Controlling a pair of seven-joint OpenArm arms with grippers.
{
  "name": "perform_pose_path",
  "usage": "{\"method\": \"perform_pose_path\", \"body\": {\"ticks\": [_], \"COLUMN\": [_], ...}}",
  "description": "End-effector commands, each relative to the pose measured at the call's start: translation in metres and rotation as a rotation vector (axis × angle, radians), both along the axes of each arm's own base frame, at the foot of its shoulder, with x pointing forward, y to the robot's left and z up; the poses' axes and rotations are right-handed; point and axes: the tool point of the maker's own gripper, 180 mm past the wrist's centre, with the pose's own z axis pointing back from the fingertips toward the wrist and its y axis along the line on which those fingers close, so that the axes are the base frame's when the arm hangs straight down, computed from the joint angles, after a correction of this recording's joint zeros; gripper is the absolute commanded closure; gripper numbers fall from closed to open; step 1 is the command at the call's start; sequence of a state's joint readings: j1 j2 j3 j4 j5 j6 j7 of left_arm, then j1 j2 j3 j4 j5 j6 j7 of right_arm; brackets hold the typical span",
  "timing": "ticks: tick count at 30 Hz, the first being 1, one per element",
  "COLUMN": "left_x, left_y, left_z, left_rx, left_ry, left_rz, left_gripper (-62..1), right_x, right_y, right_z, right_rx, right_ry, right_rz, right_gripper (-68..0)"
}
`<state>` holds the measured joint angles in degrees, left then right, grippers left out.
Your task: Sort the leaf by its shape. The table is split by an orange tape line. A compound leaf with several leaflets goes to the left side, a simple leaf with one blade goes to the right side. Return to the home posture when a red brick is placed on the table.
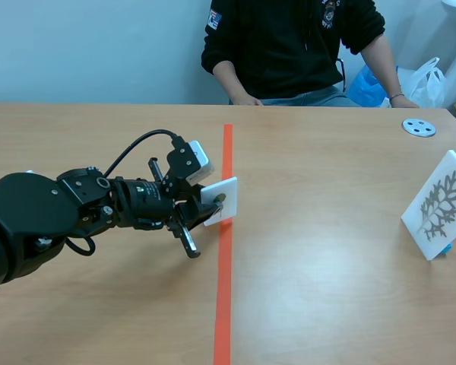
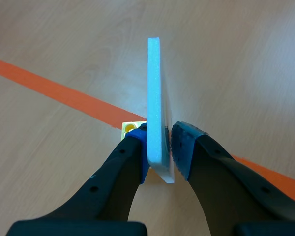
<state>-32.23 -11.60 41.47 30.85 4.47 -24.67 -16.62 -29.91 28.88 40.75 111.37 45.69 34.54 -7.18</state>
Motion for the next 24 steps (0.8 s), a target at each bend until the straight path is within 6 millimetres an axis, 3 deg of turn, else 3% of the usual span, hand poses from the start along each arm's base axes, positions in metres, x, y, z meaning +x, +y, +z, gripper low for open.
{"method": "perform_pose_path", "body": {"ticks": [1,4,8,15,19,24], "left_x": [0.007,0.010,0.022,0.041,0.038,0.024], "left_y": [-0.007,-0.002,0.023,0.103,0.149,0.190], "left_z": [0.015,0.015,0.018,0.026,0.026,0.021], "left_rx": [-0.038,-0.033,-0.021,0.006,0.029,0.075], "left_ry": [-0.030,-0.029,-0.039,-0.056,-0.058,-0.052], "left_rz": [-0.007,0.011,0.069,0.234,0.316,0.372], "left_gripper": [-11.5,-11.5,-11.5,-11.5,-11.5,-11.6], "right_x": [0.000,0.000,0.000,0.000,0.000,0.000], "right_y": [0.002,0.002,0.002,0.002,0.002,0.002], "right_z": [0.005,0.005,0.005,0.006,0.006,0.006], "right_rx": [0.009,0.009,0.009,0.009,0.009,0.009], "right_ry": [-0.020,-0.020,-0.020,-0.023,-0.023,-0.023], "right_rz": [0.006,0.006,0.006,0.006,0.006,0.006], "right_gripper": [-56.4,-56.4,-56.4,-56.4,-56.4,-56.4]}}
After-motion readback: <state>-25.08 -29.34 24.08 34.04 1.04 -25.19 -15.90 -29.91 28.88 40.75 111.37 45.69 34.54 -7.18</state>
